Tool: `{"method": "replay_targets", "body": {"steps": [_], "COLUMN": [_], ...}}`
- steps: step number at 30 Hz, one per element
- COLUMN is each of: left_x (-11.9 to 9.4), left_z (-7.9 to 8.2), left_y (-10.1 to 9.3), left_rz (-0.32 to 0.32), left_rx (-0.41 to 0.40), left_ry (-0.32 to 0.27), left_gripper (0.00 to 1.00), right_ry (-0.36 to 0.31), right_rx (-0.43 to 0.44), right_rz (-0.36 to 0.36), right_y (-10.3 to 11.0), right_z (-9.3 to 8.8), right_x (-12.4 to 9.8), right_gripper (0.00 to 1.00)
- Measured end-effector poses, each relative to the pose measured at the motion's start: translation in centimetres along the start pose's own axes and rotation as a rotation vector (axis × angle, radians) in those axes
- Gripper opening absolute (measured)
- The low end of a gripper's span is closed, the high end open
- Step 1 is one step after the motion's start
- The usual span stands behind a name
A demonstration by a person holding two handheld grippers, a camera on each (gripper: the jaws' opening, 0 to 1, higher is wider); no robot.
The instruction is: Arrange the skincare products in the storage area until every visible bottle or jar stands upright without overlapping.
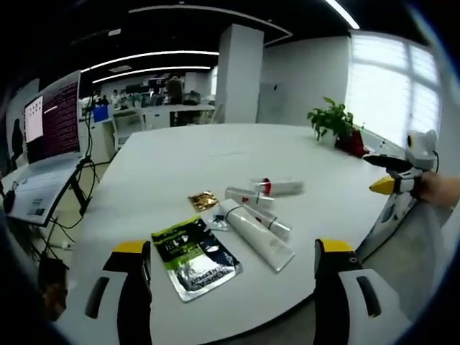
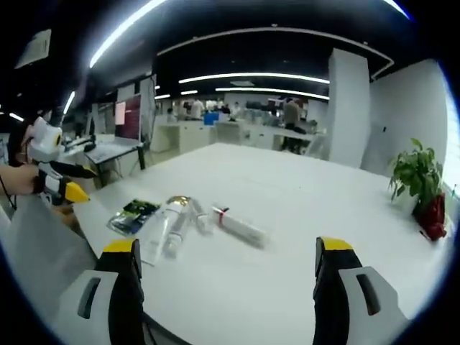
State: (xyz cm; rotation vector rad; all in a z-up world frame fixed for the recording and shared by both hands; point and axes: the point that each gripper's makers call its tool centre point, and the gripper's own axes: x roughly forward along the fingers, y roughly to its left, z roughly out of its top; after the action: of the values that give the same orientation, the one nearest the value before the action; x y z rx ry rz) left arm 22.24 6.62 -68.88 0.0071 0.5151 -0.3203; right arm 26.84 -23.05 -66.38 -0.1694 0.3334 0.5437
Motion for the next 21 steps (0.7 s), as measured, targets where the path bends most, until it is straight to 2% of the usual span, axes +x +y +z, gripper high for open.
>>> {"method": "replay_targets", "body": {"steps": [3,7,14,17,19,21], "left_x": [0.2,0.5,0.6,0.3,0.3,0.3], "left_z": [0.3,-0.1,-0.3,0.1,0.5,0.3], "left_y": [-0.2,-0.4,-0.4,-0.1,-0.2,0.0], "left_rz": [-0.021,-0.029,-0.014,-0.010,-0.012,-0.007], "left_rx": [-0.023,-0.011,-0.007,-0.034,-0.048,-0.047], "left_ry": [-0.006,0.026,0.044,0.016,-0.010,-0.003], "left_gripper": [0.87,0.89,0.85,0.85,0.85,0.84], "right_ry": [0.001,0.010,0.036,0.052,0.065,0.069], "right_rx": [-0.001,-0.003,-0.018,0.026,0.014,0.009], "right_rz": [0.003,0.011,0.044,0.070,0.077,0.079], "right_y": [0.1,0.2,0.9,1.1,1.1,0.9], "right_z": [0.0,-0.3,-0.6,-0.8,-1.1,-1.1], "right_x": [-0.1,0.0,0.3,0.7,1.0,1.3], "right_gripper": [1.00,1.00,0.97,0.99,0.98,0.98]}}
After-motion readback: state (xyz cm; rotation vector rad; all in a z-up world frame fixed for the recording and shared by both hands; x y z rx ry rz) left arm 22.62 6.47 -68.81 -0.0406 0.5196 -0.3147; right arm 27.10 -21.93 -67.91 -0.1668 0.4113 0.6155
